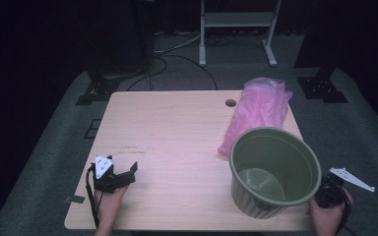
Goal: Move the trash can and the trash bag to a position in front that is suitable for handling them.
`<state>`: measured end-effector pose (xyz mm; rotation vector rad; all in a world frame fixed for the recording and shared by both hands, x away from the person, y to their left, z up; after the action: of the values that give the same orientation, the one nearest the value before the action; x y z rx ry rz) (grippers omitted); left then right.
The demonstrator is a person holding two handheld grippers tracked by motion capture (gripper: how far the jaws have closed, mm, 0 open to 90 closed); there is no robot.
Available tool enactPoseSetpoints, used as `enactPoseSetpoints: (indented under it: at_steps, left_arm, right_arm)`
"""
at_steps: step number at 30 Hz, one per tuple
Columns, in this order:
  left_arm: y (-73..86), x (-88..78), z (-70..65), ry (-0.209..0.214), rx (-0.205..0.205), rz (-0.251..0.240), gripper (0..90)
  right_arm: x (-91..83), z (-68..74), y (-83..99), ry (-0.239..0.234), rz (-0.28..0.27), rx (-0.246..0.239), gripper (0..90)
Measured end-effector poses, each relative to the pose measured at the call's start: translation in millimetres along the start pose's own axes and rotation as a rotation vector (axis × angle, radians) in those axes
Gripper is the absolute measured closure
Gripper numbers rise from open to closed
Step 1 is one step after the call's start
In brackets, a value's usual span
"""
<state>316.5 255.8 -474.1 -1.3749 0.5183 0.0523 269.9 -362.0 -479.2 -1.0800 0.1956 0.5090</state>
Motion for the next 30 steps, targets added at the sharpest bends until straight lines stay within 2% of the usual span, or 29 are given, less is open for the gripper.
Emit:
enactPoseSetpoints:
  at_steps: [4, 8, 10, 13, 15, 17, 19, 24, 25, 26, 28, 29, 30]
  left_arm:
    - [0.9, 0.8, 0.4, -0.003, -0.011, 0.005, 1.5]
    - [1.1, 2.0, 0.5, 0.000, -0.028, 0.006, 1.5]
    - [0.1, 1.8, 0.6, 0.000, -0.020, 0.003, 1.5]
    - [0.7, 1.3, 1.8, 0.003, -0.031, 0.005, 1.5]
    - [1.9, 0.9, 3.8, 0.004, -0.049, 0.006, 1.5]
    - [2.4, 0.3, 5.5, 0.003, -0.049, 0.003, 1.5]
    - [2.3, -0.9, 7.5, 0.002, -0.051, -0.001, 1.5]
    - [3.3, -2.3, 12.8, -0.006, -0.068, -0.003, 1.5]
    - [3.3, -2.3, 12.8, -0.006, -0.068, -0.003, 1.5]
    - [3.7, -2.3, 13.5, -0.005, -0.073, -0.003, 1.5]
    - [3.9, -2.8, 14.2, -0.006, -0.076, -0.002, 1.5]
    - [3.8, -3.5, 14.6, -0.007, -0.075, -0.005, 1.5]
    - [3.8, -3.5, 14.6, -0.007, -0.075, -0.005, 1.5]
  right_arm:
    - [-0.4, 4.8, -2.7, 0.003, -0.001, 0.000, 23.4]
    - [2.8, 17.7, -4.0, -0.005, 0.004, -0.026, 23.3]
    - [8.1, 32.1, -5.1, -0.012, 0.008, -0.047, 23.3]
    - [14.2, 45.7, -6.7, -0.015, 0.004, -0.055, 23.3]
    - [21.1, 56.4, -6.6, -0.027, 0.005, -0.056, 23.3]
    - [30.9, 67.4, -5.7, -0.043, 0.022, -0.061, 23.3]
    - [42.6, 79.8, -4.9, -0.064, 0.041, -0.077, 23.3]
    - [65.1, 107.3, -6.7, -0.081, 0.069, -0.110, 23.2]
    - [65.1, 107.3, -6.7, -0.081, 0.069, -0.110, 23.2]
    - [75.9, 120.0, -8.5, -0.088, 0.081, -0.126, 23.3]
    - [79.5, 124.0, -9.1, -0.093, 0.086, -0.132, 23.2]
    - [90.1, 135.0, -10.6, -0.108, 0.101, -0.140, 23.3]
    - [90.1, 135.0, -10.6, -0.108, 0.101, -0.140, 23.3]
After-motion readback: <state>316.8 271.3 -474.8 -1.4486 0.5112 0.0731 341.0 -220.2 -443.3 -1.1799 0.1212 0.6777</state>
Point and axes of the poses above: each handheld gripper's, and its own axes: x roughly forward along the jaws, y roughly out of its underside, z roughly to its left, the point moved 2 cm from there along x, roughly forward along the jaws, and after that the axes turned 7 degrees about x, right-handed, at the moved point
